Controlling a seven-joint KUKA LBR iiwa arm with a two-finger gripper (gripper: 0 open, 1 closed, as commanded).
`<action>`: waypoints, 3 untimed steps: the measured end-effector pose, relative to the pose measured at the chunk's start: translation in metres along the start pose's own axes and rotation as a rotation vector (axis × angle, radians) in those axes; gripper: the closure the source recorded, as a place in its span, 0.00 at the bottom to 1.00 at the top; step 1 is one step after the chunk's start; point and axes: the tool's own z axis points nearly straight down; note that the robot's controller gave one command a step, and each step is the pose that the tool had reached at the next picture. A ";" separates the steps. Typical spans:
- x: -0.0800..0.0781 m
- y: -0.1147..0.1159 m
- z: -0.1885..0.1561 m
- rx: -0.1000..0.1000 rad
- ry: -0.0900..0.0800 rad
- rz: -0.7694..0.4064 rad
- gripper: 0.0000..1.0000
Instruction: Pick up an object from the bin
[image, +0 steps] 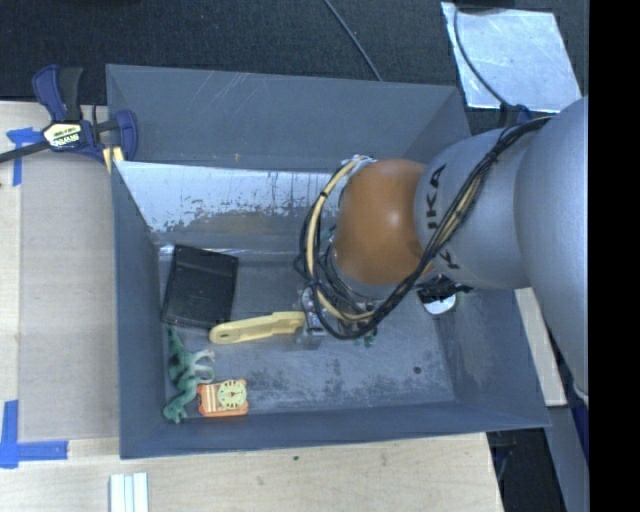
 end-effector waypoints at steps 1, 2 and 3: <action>0.000 0.000 0.000 0.000 0.000 0.000 1.00; 0.001 0.005 -0.002 0.000 -0.002 -0.016 1.00; 0.001 0.005 -0.022 0.002 0.010 -0.016 1.00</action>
Offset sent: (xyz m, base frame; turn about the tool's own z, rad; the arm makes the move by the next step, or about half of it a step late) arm -0.0016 0.0071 0.0026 -0.0216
